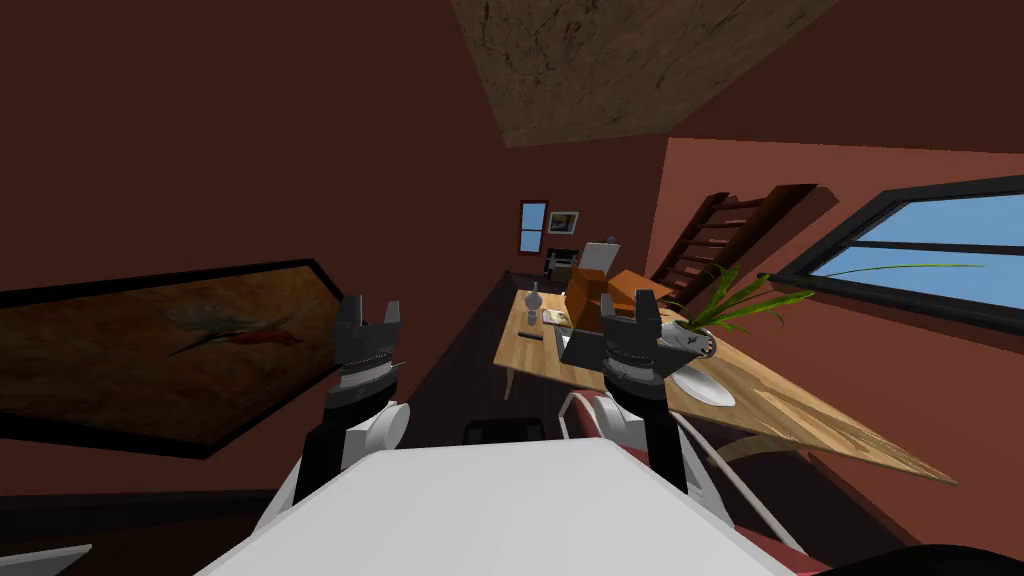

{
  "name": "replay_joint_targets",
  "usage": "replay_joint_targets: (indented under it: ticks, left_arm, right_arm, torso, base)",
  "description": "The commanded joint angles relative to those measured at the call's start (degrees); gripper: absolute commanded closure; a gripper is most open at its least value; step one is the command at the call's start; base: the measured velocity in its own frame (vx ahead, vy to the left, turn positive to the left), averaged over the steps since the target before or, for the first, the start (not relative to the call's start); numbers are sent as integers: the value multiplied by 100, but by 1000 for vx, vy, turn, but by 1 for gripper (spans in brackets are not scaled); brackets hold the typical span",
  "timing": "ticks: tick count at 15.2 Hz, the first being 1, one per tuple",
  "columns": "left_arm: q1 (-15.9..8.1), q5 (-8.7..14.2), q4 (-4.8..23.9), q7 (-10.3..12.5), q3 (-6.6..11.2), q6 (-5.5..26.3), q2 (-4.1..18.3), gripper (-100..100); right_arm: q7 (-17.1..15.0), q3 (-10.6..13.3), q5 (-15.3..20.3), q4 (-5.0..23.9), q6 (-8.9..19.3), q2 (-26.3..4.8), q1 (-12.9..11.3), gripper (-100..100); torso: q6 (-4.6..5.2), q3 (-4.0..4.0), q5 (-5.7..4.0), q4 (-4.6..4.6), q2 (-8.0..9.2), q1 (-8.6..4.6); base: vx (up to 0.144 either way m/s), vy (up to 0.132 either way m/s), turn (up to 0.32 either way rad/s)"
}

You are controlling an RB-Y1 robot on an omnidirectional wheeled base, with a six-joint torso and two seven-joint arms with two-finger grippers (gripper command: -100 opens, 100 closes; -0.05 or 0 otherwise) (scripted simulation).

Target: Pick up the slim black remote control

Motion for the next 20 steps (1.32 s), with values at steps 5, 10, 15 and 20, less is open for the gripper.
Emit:
replay_joint_targets:
  ticks: [5, 10, 15, 20]
  left_arm:
    - [0, 0, 0, 0, -2, 0, -1, 0]
    - [0, 0, 0, 0, -2, 0, -2, 0]
    - [0, 0, 0, 0, -2, 0, -2, 0]
    - [0, 0, 0, 0, -1, 0, -1, 0]
  right_arm:
    - [14, 60, 339, 297, -135, -714, -175, -100]
    - [49, 156, 623, 649, -229, -1174, -326, -100]
    - [110, 321, 957, 1160, -319, -1726, -496, -100]
    - [206, 564, 1322, 1765, -394, -2367, -677, -100]
  torso:
    - [-3, -5, 12, -2, -9, 60]
    - [-5, -11, 21, -4, -19, 96]
    - [-4, -11, 16, -4, -19, 73]
    - [-2, -12, 14, -5, -21, 58]
  base:
    - [13, 135, 92]
    - [36, 213, 107]
    - [42, 162, 127]
    - [60, 133, 130]
